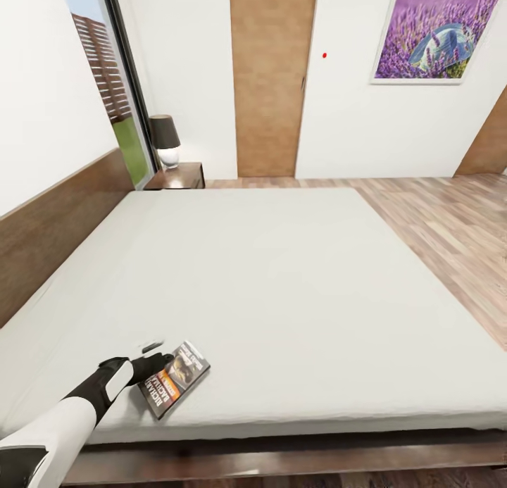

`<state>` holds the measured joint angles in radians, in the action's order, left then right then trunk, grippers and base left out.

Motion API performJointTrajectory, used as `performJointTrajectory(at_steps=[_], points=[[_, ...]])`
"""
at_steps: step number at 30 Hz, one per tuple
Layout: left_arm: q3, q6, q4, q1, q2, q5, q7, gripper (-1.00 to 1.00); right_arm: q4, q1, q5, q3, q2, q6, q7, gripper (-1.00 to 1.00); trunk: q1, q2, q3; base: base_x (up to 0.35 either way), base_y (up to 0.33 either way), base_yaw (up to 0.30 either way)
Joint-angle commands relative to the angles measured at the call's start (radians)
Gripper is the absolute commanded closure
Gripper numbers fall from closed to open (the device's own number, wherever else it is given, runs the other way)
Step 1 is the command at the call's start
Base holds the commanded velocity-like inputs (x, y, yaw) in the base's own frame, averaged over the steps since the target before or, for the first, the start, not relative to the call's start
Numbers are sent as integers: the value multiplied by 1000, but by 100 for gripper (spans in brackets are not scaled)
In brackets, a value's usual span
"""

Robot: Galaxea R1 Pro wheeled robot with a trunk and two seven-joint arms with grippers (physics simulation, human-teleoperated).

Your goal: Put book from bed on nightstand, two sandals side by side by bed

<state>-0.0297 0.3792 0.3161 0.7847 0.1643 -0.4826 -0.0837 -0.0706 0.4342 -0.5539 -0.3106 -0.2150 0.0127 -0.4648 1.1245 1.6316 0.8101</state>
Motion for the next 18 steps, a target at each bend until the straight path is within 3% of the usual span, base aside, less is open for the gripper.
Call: performJointTrajectory(at_steps=[1,18], points=[[-1,8,0,-1,-23,-32,-7,-100,-3,1,-11,-7,0,1,-6,-100,0,0,1,0,0,-216],[-1,9,0,-1,-23,-32,-7,-100,-3,2,-11,-7,0,1,-6,-100,0,0,1,0,0,-33]])
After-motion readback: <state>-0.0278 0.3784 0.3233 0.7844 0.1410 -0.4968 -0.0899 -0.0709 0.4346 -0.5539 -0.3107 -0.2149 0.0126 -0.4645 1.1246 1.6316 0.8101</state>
